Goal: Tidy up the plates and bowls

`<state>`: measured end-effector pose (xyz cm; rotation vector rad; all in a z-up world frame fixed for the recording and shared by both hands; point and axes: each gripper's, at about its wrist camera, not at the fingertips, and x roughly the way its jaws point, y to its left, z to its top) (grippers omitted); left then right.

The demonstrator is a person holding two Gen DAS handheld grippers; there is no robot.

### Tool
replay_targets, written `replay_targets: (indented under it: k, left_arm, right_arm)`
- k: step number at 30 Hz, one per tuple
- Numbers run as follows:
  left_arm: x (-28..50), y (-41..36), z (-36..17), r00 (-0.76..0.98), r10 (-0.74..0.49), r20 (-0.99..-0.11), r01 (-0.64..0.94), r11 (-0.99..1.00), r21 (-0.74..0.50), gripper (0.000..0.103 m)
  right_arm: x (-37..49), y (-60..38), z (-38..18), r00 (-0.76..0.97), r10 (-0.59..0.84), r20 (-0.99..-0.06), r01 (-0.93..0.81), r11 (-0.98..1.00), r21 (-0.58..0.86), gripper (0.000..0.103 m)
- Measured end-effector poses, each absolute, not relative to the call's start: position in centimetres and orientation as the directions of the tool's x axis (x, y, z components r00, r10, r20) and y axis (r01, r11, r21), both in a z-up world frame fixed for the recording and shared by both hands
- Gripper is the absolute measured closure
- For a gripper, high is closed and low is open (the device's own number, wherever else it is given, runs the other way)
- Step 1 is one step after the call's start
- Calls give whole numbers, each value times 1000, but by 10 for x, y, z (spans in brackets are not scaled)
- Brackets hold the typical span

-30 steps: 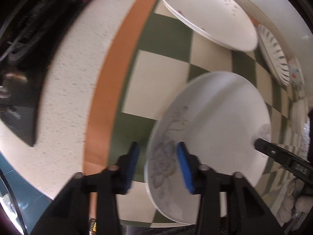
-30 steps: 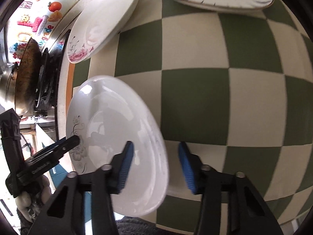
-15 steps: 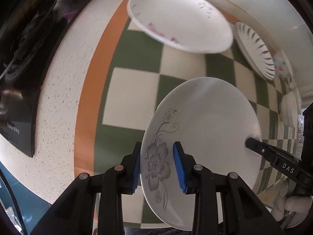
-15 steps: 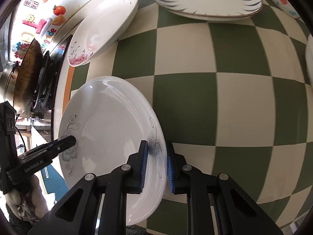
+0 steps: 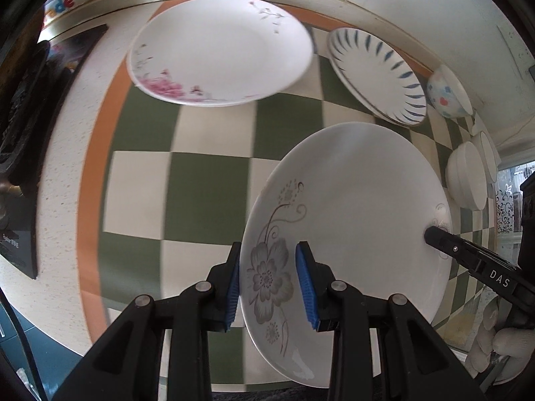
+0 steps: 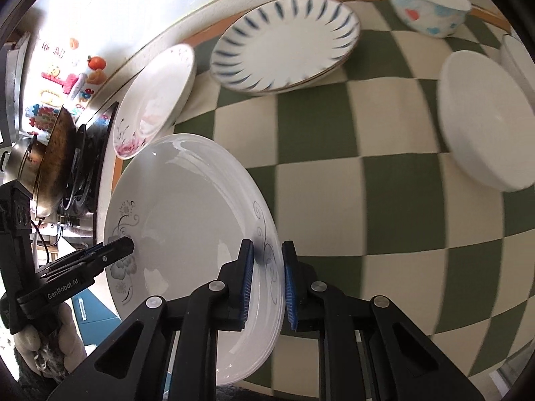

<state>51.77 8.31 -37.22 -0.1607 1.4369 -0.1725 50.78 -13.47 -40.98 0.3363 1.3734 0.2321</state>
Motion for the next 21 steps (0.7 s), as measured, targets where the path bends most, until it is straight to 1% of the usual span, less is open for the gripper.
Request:
replay_targets:
  k: [8,21]
  left_arm:
    - [520,49,-389,93,-192,-977,47,981,-188,74]
    - [519,24,-417,42,-153,-987,41,988,-151,74]
  right_arm:
    - [507,-177,-426,174,349,-921,55,930,363,84]
    - [506,-189,-455,142,350,-926,59,931,361,84]
